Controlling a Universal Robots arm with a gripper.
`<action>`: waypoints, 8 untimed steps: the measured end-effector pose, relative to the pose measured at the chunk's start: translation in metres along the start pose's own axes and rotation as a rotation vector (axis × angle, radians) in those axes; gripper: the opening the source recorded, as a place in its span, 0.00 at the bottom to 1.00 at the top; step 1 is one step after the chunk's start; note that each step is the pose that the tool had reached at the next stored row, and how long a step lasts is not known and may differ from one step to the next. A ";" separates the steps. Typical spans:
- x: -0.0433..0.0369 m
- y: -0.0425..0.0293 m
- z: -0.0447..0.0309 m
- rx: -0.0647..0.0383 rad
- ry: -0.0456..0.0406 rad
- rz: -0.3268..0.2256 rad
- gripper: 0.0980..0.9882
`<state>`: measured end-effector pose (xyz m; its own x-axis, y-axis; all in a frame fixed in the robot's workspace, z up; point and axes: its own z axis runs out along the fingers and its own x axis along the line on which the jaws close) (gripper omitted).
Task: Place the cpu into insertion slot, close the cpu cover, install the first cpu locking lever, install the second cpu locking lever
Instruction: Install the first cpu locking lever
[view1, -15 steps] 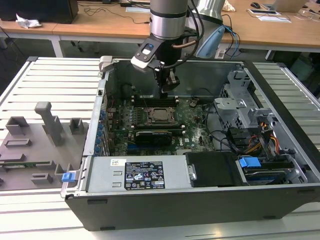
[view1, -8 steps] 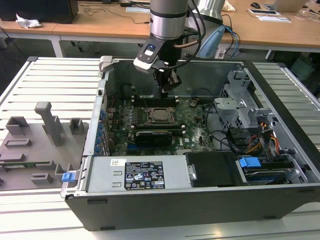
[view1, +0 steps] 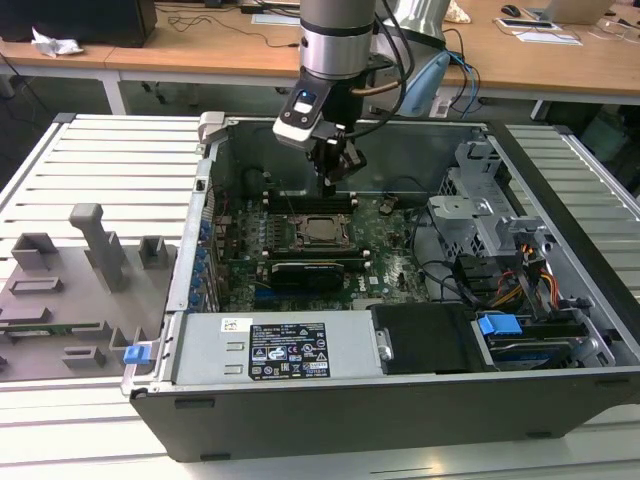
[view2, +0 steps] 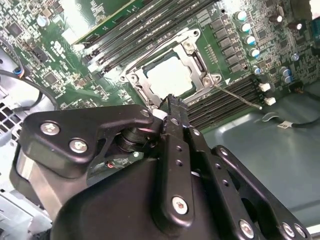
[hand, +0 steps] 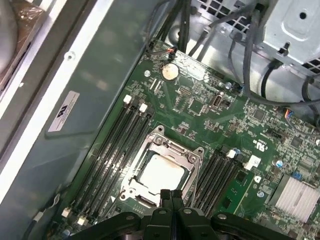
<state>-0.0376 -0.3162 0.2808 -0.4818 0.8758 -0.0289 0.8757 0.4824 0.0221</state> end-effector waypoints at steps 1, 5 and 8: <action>0.0000 0.0000 0.0000 -0.001 0.0005 -0.021 0.01; 0.0000 0.0000 0.0000 -0.003 0.0020 -0.091 0.01; 0.0000 0.0000 0.0000 -0.004 0.0032 -0.142 0.01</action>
<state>-0.0376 -0.3162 0.2808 -0.6009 0.7988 -0.0289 0.7986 0.6015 0.0221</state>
